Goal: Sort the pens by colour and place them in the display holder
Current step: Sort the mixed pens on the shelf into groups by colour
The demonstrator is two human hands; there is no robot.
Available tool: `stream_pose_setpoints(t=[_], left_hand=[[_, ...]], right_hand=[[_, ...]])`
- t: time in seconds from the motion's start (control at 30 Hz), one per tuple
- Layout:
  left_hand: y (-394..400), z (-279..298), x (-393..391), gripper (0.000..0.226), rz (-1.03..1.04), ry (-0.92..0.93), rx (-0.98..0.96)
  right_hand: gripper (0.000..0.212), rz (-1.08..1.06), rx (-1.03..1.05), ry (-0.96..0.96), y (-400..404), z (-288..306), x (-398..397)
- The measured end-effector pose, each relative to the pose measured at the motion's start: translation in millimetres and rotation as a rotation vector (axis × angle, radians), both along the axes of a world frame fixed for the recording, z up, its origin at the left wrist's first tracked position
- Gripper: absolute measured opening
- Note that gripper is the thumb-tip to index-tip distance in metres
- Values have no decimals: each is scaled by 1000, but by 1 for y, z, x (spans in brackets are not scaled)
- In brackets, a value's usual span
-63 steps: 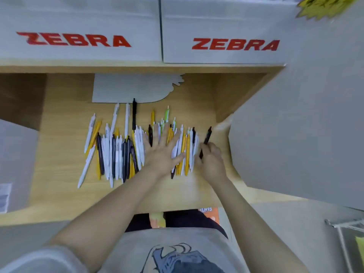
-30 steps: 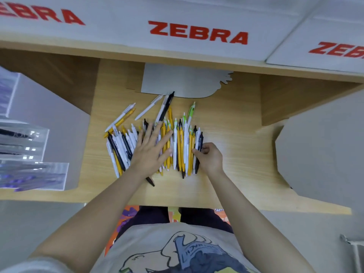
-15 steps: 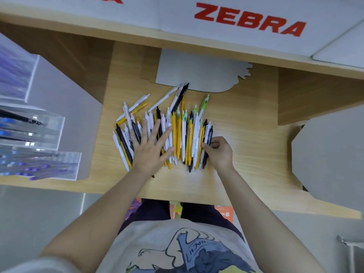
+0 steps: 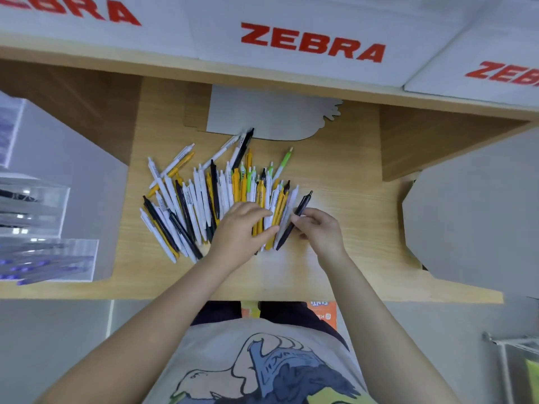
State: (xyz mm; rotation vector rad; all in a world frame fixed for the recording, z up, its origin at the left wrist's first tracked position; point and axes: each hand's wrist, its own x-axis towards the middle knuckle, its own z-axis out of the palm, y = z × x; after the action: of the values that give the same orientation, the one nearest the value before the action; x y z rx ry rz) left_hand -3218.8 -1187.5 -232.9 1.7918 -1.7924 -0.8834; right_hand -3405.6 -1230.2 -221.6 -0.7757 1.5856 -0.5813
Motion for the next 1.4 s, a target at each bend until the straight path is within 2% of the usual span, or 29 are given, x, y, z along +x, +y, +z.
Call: stream_pose_setpoints(t=[0.1,0.2,0.27,0.33,0.4,0.5,0.63,0.77,0.87,0.97,1.03,1.1,1.17,1.23,1.27,1.33,1.4], left_hand=[[-3,17,-19,44,91,326,342],[-6,18,-21,30,182,408,428],[-7,18,-14,31,280,524,535],[-4,17,-3,37,364,693,630],[1,14,8,40,373,769,666],[7,13,17,36,386,887,702],[9,13,18,37,487,1052,745],[6,11,14,29,505,1091,771],[4,12,6,29,491,1119,776],[2,13,2,37,448,1192,784],[1,12,3,31,464,1229,771],[2,9,8,21,520,1216,750],[5,5,16,17,550,1177,734],[9,1,26,19,566,1174,726],[11,-1,30,20,573,1179,724],[14,-3,37,22,585,1194,723],[16,-5,41,24,594,1216,730]], right_hand=[[14,22,-9,-153,3,18,5],[11,74,-14,-137,2,21,12],[22,50,-36,6,0,9,10],[22,20,-71,239,-2,-8,5],[21,77,-70,403,-3,-21,3],[22,191,-62,538,-3,-31,9],[30,168,-93,630,4,-36,1],[21,151,22,556,4,-33,-16],[19,69,37,206,5,-11,-8],[14,203,10,-145,12,19,8],[6,182,-23,-121,13,25,13],[7,77,-35,60,8,8,12],[24,66,-5,221,2,-13,15],[52,143,54,285,-2,-22,26],[58,172,60,308,-4,-26,33],[55,197,57,352,-8,-29,45],[39,178,68,331,-12,-33,53]])
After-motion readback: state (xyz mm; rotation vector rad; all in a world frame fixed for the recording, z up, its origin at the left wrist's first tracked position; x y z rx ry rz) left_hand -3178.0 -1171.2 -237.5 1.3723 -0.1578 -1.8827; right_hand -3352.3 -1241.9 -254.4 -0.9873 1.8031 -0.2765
